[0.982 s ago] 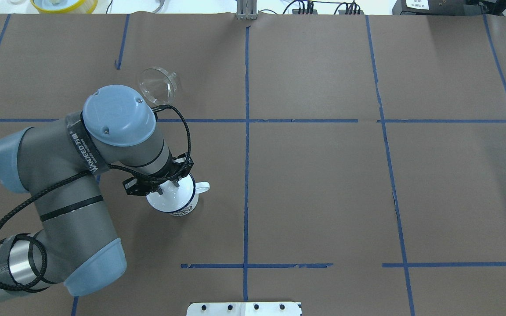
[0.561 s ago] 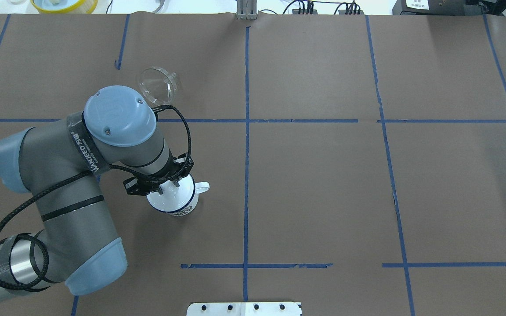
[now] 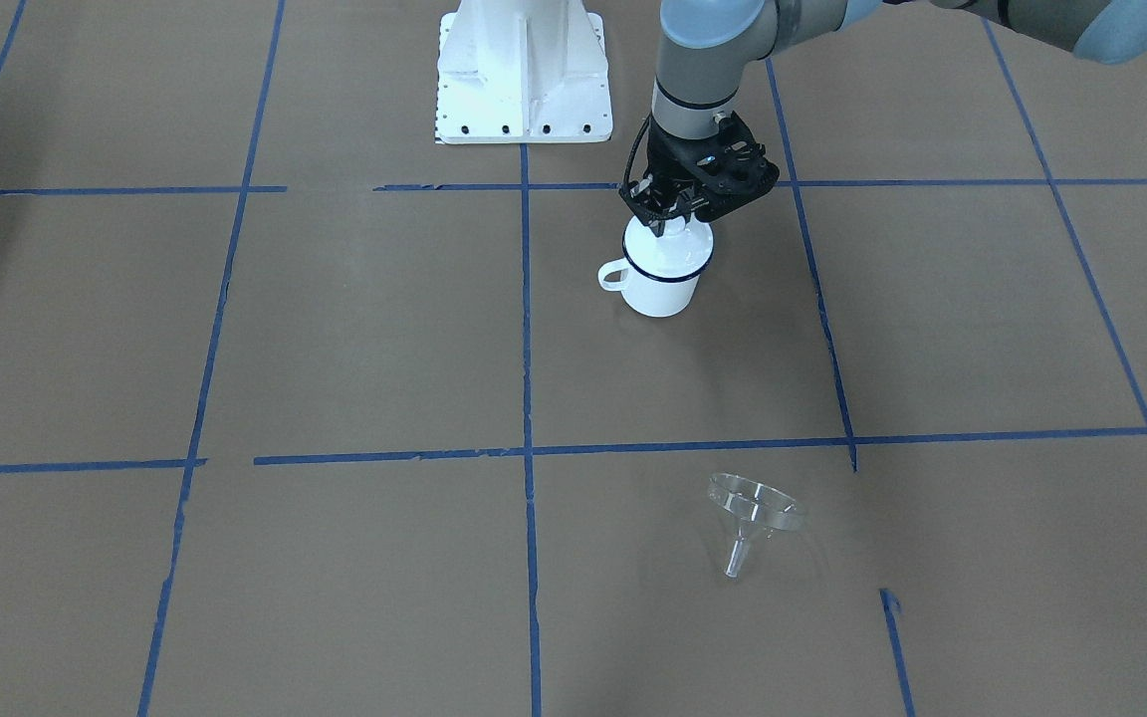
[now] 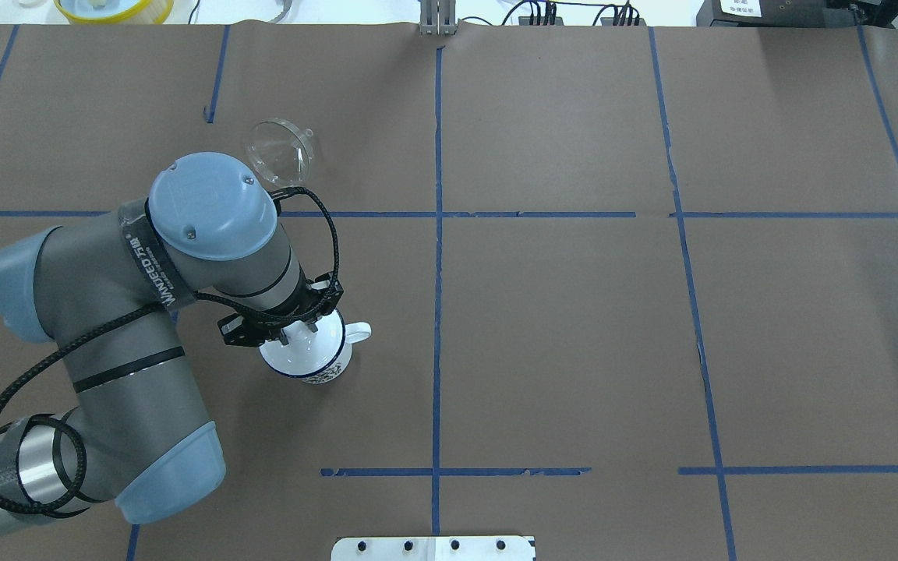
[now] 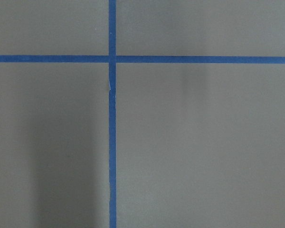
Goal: Remove funnel from cup
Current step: 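Lower the lid onto the mug and open the left gripper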
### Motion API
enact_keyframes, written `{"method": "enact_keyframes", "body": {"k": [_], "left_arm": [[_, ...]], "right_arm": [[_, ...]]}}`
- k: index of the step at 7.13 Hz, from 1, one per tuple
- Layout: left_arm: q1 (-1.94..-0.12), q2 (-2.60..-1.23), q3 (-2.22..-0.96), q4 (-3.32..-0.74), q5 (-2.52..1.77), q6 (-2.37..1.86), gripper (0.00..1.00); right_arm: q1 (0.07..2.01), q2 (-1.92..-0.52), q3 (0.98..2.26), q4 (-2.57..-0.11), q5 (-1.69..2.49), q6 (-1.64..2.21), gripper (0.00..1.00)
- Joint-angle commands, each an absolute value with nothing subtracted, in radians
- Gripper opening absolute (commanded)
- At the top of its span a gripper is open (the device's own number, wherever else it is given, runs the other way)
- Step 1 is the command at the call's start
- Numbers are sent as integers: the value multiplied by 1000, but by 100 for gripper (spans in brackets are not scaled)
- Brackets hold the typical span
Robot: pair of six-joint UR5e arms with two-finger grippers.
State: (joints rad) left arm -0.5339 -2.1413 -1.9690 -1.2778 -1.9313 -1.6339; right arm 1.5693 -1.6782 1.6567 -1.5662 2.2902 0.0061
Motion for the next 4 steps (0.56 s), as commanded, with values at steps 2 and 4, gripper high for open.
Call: {"method": "enact_keyframes", "body": {"k": [2, 4], "left_arm": [[-534, -2138, -1965, -1278, -1931, -1635, 92], [-534, -2140, -1970, -1278, -1931, -1634, 99]], "right_arm": [[1569, -1678, 1657, -1566, 2290, 6, 100], [1569, -1678, 1657, -1566, 2290, 6, 100]]}}
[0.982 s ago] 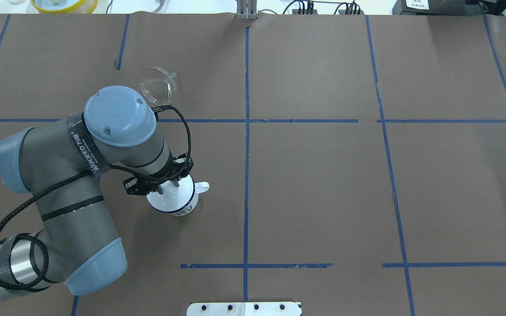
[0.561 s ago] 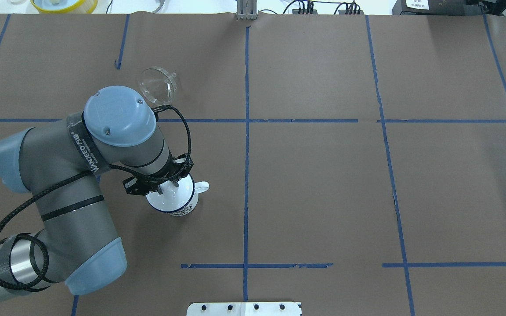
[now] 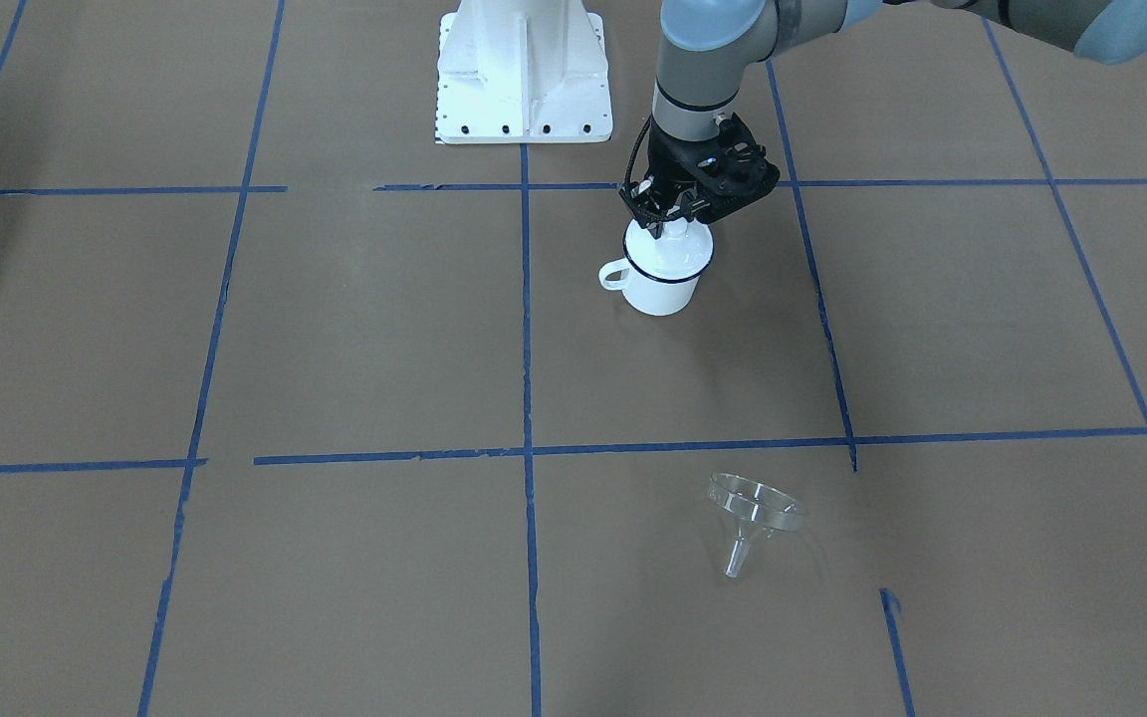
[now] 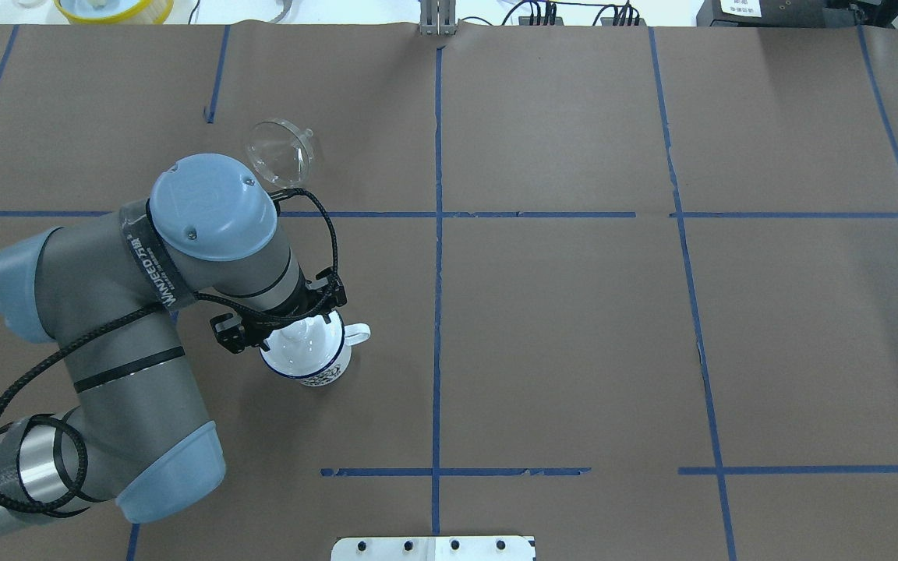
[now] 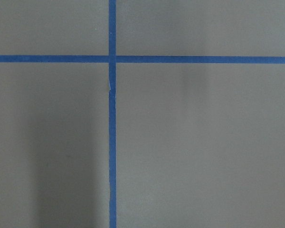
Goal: Remove funnel from cup
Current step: 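Lower the lid onto the mug and open the left gripper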
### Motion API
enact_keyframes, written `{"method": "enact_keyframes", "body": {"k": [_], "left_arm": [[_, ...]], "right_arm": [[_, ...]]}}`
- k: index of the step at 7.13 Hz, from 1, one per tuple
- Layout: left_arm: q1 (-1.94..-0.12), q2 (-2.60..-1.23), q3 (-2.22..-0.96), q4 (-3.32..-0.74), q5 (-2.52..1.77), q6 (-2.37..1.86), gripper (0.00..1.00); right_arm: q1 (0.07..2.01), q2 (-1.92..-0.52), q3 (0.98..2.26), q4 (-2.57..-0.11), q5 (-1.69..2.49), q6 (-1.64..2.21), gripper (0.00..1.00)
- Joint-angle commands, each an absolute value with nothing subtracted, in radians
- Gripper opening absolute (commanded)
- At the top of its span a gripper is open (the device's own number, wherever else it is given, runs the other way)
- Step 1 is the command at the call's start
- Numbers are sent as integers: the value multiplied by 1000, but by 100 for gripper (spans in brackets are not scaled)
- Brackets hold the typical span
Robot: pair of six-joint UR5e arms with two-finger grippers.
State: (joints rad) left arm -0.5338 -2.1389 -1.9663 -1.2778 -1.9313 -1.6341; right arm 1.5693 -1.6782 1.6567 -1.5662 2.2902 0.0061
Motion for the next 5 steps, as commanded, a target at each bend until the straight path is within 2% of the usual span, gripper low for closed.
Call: {"method": "enact_keyframes", "body": {"k": [1, 3, 5], "left_arm": [[-540, -2137, -1982, -1278, -1930, -1625, 99], [-686, -2126, -2002, -1281, -1939, -1400, 99], [-937, -2012, -1996, -1348, -2070, -1091, 99]], "right_arm": [[1569, -1678, 1657, -1566, 2290, 6, 100], [1569, -1678, 1657, -1566, 2290, 6, 100], [1569, -1678, 1655, -1566, 2290, 6, 100]]}}
